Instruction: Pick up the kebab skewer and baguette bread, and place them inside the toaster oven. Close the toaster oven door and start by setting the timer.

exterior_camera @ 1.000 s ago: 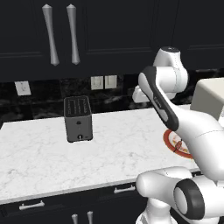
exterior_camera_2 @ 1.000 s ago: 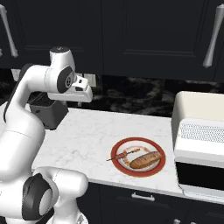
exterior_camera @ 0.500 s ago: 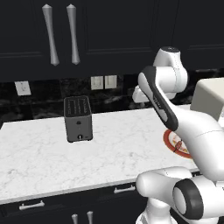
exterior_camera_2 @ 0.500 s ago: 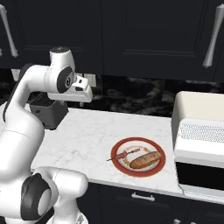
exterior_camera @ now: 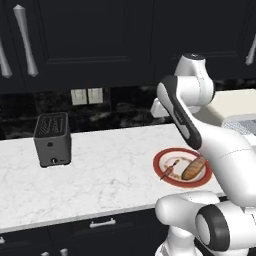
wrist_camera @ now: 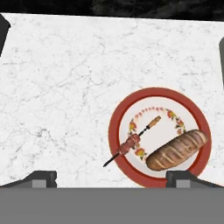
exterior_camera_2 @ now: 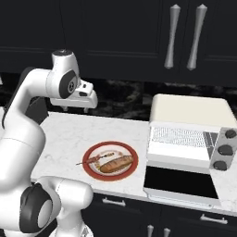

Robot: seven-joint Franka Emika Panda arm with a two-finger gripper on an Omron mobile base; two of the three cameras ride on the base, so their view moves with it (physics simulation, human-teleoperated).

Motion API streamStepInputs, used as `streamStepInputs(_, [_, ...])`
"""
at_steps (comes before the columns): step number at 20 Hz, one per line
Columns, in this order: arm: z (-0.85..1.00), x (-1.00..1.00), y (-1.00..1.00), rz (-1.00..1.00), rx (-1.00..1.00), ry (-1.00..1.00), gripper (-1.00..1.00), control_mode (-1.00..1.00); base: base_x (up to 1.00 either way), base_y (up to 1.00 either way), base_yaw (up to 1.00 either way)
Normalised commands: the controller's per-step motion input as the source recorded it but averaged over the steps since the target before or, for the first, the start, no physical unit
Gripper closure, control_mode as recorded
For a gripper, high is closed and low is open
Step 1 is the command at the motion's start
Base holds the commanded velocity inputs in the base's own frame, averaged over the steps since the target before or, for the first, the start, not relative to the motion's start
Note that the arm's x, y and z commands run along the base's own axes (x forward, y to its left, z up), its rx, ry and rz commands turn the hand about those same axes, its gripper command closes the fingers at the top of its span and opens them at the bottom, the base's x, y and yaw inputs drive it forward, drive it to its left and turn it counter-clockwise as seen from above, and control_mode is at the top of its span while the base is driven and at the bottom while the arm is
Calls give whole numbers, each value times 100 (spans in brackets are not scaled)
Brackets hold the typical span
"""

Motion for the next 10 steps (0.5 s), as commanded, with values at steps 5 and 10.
streamStepInputs(5, [0, 0, 0, 0, 0, 0, -100, 100, 3, -48, 0])
streamStepInputs(10, [0, 0, 0, 0, 0, 0, -100, 100, 4, -21, 0])
